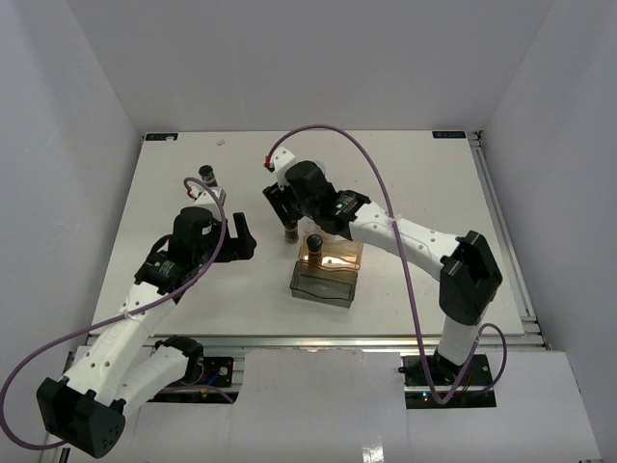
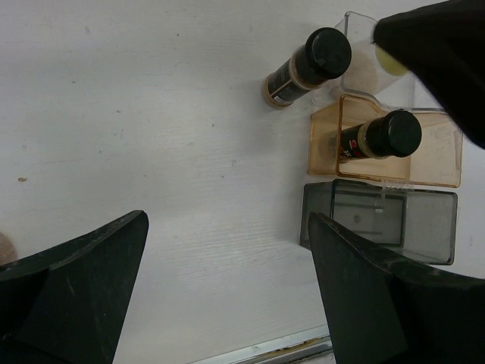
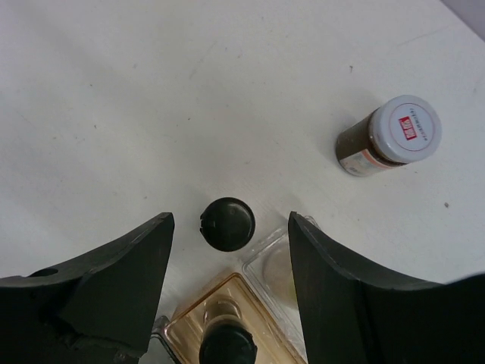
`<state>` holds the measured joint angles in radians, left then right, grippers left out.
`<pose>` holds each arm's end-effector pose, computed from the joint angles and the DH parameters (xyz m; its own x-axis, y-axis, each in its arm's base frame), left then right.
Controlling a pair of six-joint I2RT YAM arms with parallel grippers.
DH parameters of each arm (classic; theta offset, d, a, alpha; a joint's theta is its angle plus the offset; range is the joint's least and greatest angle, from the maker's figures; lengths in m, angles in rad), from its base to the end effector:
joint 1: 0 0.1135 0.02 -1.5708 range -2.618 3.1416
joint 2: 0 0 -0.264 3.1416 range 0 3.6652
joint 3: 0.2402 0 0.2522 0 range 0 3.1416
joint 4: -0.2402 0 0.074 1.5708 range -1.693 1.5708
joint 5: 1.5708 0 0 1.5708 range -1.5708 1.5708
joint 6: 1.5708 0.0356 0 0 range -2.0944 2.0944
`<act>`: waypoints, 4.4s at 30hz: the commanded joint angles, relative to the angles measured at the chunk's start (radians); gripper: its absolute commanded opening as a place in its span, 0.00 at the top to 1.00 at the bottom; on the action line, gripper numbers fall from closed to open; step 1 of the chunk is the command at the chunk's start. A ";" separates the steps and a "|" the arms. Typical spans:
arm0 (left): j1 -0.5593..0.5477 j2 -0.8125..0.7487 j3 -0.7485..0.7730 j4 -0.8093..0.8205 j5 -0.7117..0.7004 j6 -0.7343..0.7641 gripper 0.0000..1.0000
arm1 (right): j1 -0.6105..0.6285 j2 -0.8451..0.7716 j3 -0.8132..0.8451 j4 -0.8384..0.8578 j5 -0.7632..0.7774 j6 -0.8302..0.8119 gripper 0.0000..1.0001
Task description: Organize the condiment bottles
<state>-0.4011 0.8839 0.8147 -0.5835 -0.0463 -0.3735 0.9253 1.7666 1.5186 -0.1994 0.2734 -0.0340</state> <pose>0.1739 -0.0719 0.2940 -0.6505 -0.1200 -0.7499 0.1276 0.9561 -0.2637 0.2611 0.3307 0.3236 -0.2389 -0.3717 -0.8971 -0.6312 0.7615 -0.1474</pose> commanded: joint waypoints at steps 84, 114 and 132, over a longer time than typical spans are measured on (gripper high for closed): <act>0.004 0.019 0.005 0.023 -0.013 -0.002 0.02 | -0.020 -0.522 -0.573 -0.018 0.034 0.097 0.92; 0.005 0.016 -0.003 0.028 -0.024 0.005 0.02 | -0.025 -0.346 -0.647 0.219 0.058 0.083 0.91; 0.005 0.013 -0.003 0.027 -0.026 0.002 0.02 | -0.031 -0.303 -0.646 0.201 0.079 0.111 0.45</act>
<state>-0.4011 0.9092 0.8120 -0.5674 -0.0673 -0.3710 0.9024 1.4565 0.8684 -0.0363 0.3278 0.0565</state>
